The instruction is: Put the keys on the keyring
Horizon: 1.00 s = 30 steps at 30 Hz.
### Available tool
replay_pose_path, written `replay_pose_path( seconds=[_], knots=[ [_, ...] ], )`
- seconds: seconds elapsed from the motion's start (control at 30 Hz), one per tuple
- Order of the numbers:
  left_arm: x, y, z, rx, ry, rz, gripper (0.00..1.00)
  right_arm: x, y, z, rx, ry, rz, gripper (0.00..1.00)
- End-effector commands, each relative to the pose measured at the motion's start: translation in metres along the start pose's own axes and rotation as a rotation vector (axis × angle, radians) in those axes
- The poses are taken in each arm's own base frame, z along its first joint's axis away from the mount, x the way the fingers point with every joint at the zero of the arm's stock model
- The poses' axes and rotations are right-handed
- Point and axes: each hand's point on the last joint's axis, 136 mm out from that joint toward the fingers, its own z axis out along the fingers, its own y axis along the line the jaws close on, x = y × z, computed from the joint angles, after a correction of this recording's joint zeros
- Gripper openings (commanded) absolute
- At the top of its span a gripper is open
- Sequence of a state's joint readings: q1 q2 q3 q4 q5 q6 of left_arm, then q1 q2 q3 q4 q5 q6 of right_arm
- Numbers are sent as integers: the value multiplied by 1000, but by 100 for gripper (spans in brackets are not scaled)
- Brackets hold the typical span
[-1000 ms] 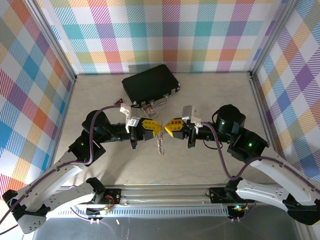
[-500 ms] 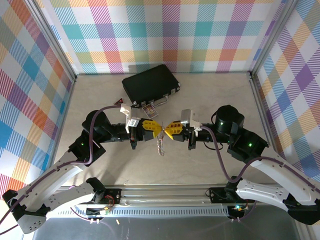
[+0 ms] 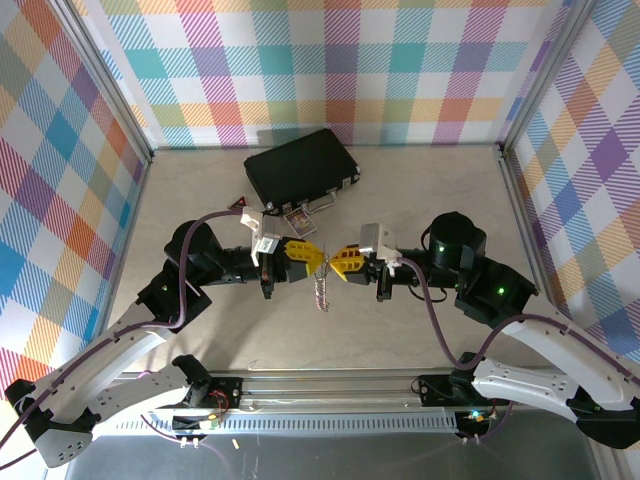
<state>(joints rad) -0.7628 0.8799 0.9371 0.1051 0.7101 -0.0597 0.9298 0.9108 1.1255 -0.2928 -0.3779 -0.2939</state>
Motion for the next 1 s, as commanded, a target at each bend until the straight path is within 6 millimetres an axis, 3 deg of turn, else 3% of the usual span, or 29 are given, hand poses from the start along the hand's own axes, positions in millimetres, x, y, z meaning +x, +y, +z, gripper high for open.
replay_pose_path(
  seconds=[0.0, 0.3, 0.5, 0.73, 0.97],
  knots=[
    [-17, -9, -5, 19, -61, 50, 0, -1, 6, -5, -15, 0, -5, 7],
    [-24, -8, -7, 5, -96, 65, 0, -17, 6, -11, -7, -44, 11, 27],
    [-37, -15, -12, 34, -187, 83, 0, -38, -7, -23, 68, -86, 81, 28],
    [-46, -30, -12, 131, -230, 75, 0, -68, 12, -29, -67, -143, 112, 30],
    [-50, -37, -17, 143, -230, 94, 0, -67, 10, -19, -93, -127, 157, 36]
  ],
)
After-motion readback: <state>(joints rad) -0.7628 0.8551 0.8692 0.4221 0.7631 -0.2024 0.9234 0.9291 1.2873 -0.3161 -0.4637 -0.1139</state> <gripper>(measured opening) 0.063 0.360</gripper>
